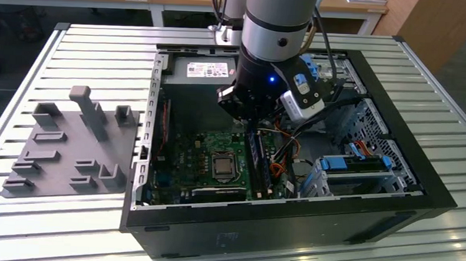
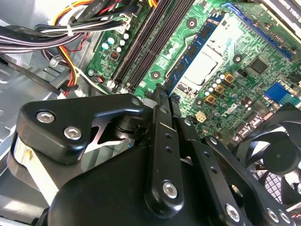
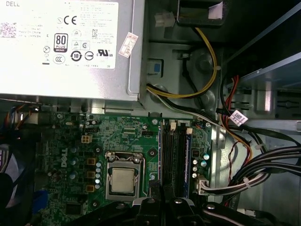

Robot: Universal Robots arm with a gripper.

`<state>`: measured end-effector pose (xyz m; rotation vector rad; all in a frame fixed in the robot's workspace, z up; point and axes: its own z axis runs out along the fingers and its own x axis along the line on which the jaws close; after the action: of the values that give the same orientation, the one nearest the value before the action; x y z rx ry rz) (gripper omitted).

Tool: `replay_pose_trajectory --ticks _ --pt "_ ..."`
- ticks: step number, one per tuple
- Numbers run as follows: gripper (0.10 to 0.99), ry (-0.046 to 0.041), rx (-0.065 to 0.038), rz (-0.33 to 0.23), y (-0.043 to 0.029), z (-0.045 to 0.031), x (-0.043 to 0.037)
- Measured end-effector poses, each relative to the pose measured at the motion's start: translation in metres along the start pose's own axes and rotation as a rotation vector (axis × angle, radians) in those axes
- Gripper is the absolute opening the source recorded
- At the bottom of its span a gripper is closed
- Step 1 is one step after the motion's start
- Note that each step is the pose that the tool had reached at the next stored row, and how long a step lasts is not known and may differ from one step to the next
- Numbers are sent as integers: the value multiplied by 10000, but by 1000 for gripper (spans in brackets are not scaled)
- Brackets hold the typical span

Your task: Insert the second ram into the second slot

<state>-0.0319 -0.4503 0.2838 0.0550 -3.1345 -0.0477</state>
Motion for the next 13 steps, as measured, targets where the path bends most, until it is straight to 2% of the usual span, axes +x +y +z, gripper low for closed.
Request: replay_pose_trajectory --ticks 13 --pt "137 0 -1 0 -1 36 0"
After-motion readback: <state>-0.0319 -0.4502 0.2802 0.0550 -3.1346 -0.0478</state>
